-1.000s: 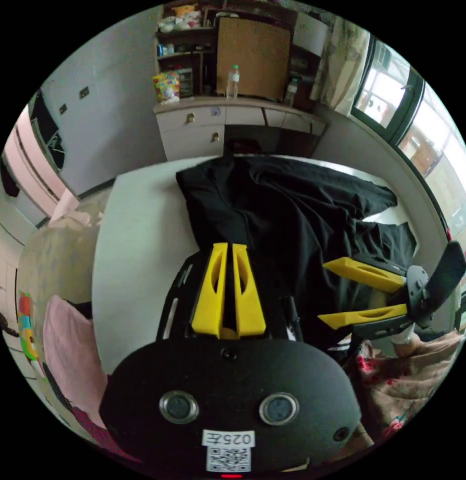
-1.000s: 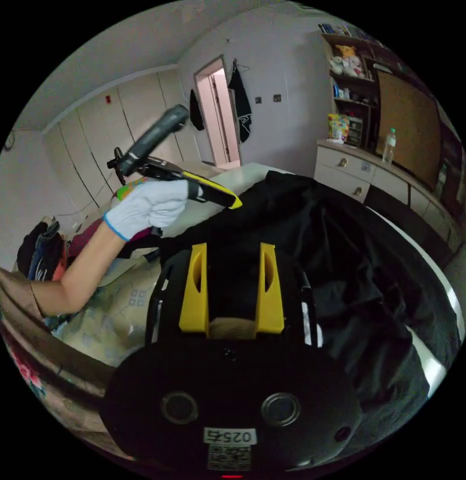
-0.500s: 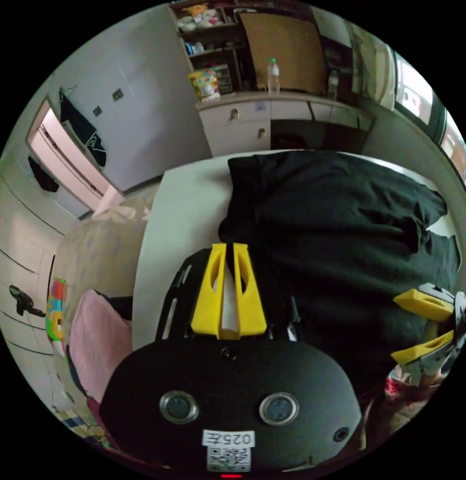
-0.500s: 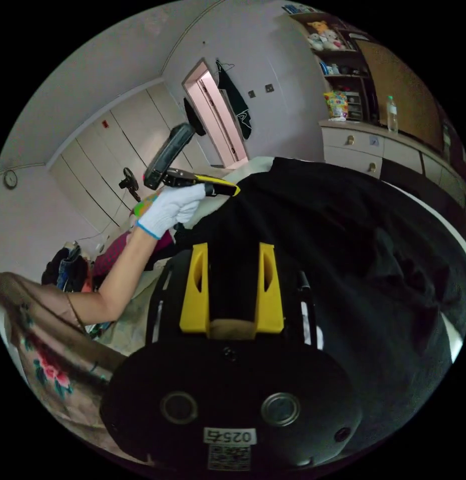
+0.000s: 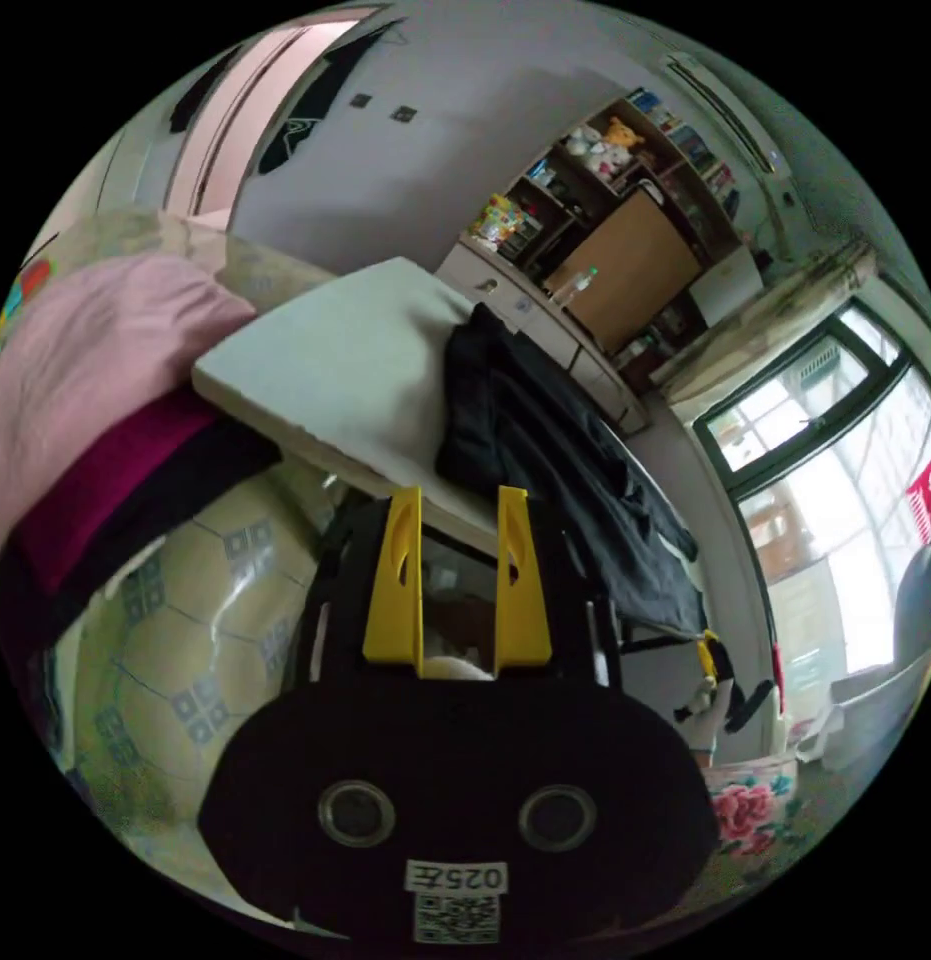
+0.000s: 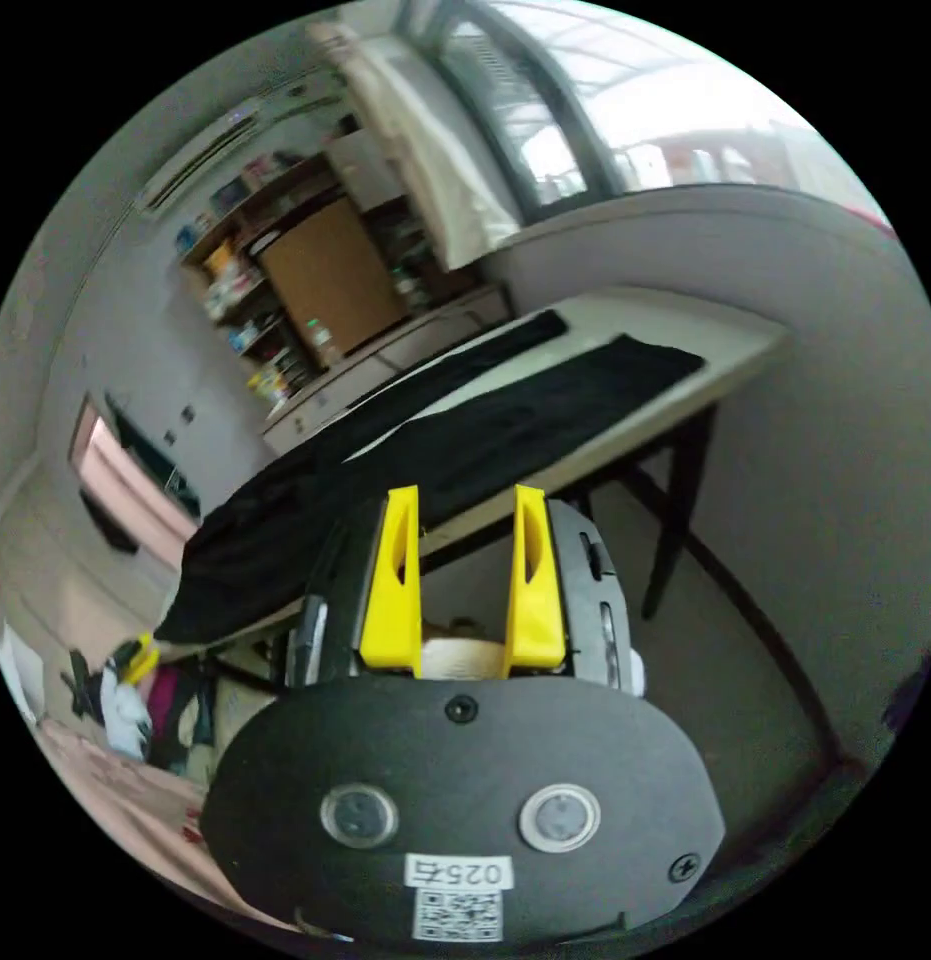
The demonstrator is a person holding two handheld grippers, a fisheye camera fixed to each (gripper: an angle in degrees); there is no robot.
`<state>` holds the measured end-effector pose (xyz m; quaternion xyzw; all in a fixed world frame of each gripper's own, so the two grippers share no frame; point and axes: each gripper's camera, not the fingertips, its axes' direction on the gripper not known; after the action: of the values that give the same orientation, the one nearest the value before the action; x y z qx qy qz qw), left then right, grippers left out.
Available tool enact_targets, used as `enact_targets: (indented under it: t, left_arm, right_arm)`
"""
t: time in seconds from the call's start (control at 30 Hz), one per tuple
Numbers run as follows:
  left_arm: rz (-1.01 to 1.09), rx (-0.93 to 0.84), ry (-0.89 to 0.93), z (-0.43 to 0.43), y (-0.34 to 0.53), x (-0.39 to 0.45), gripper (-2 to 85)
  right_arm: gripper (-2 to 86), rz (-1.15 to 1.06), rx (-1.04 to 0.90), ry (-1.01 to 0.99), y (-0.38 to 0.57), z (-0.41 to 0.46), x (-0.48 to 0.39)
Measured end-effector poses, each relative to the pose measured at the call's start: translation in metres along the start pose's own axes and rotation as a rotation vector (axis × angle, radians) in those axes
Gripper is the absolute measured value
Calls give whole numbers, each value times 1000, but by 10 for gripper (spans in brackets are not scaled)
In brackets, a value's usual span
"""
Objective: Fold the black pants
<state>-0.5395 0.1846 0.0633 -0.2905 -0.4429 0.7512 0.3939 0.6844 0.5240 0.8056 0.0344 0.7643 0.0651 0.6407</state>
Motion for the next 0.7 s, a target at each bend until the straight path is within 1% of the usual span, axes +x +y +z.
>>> enact_targets:
  t: [0.07,0.13,0.2,0.33,0.4,0.5,0.6,0.7]
  left_arm:
    - [-56,27,-2,1,11,-3,64]
    - [-102,27,63,6,12,-2,56]
    - [-102,13,87,13,8,2,44]
    - [-79,-13,17,24,1,17,1]
    - [-71,2,17,22,0,20,-9]
    - [-77,22,-30,16,5,19,-9]
    - [-52,34,-142,-8,18,17,-9]
    - [-93,57,-114,-30,29,-2,-9]
  right_arm:
    - [134,87,41,9,-2,-12,33]
    - [135,161,69,7,-8,-19,67]
    - [135,185,91,11,-16,-24,86]
    - [134,257,174,1,-37,-39,129]
    - [134,270,201,-7,-46,-44,142]
    - [136,260,186,48,-64,-44,158]
    - [136,308,169,-20,-69,-43,175]
    - [136,346,147,-62,-68,-45,189]
